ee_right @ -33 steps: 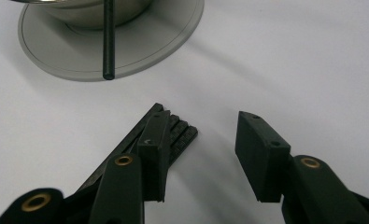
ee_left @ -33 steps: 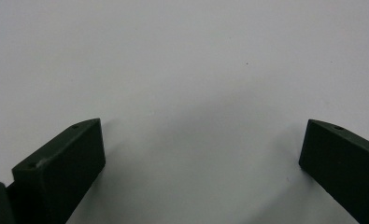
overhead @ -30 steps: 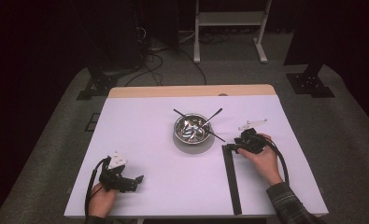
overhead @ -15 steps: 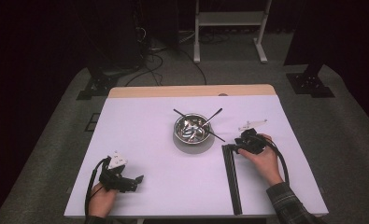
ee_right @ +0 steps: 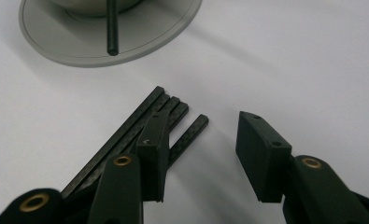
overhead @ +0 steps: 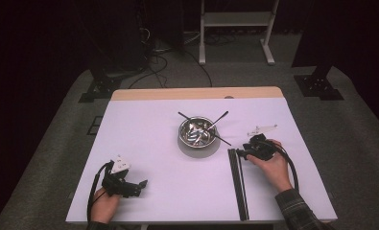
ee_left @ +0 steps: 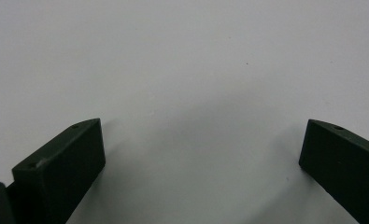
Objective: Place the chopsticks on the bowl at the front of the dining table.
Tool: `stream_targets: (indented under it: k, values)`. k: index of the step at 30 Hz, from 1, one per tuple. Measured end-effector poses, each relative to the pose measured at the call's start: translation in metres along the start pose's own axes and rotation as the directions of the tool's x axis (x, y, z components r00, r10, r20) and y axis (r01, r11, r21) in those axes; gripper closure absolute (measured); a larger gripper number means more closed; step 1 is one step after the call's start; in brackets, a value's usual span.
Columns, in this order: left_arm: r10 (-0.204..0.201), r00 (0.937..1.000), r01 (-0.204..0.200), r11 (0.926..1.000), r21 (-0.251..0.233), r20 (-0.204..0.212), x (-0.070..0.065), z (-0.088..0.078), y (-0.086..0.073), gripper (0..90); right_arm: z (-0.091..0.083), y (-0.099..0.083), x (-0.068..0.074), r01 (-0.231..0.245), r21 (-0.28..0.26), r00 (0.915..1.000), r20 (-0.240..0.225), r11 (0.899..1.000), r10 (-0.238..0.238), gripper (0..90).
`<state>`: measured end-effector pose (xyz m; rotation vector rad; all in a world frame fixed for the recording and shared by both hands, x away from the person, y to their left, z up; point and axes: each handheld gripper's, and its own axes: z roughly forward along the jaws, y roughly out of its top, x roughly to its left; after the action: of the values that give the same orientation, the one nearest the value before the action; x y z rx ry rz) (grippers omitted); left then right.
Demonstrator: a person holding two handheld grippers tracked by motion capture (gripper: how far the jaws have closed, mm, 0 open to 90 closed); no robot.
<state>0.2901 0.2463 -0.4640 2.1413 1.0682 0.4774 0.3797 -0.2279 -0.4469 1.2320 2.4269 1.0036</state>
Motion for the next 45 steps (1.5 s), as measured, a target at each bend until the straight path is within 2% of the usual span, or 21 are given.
stream_targets:
  k: [8,19,25,45]
  values:
    - [0.000,1.0000,0.000,1.0000,0.001,0.000,0.000,0.000,0.000,0.0,-0.007,-0.008,0.004,-0.001,0.000,1.0000,-0.008,1.000,0.001,53.2]
    - [0.003,1.0000,-0.003,1.0000,0.003,0.000,0.000,0.000,0.000,0.0,-0.012,-0.015,0.015,0.020,0.004,0.9995,-0.024,1.000,-0.020,53.2]
    - [0.003,1.0000,-0.003,1.0000,0.003,0.000,0.000,0.000,0.000,0.0,-0.013,-0.020,0.019,0.027,0.016,0.9994,-0.022,0.999,-0.027,53.1]
    - [0.003,1.0000,-0.003,1.0000,0.002,0.000,0.000,0.000,0.000,0.0,-0.024,-0.037,0.035,0.062,0.008,0.9980,-0.016,0.998,-0.062,51.5]
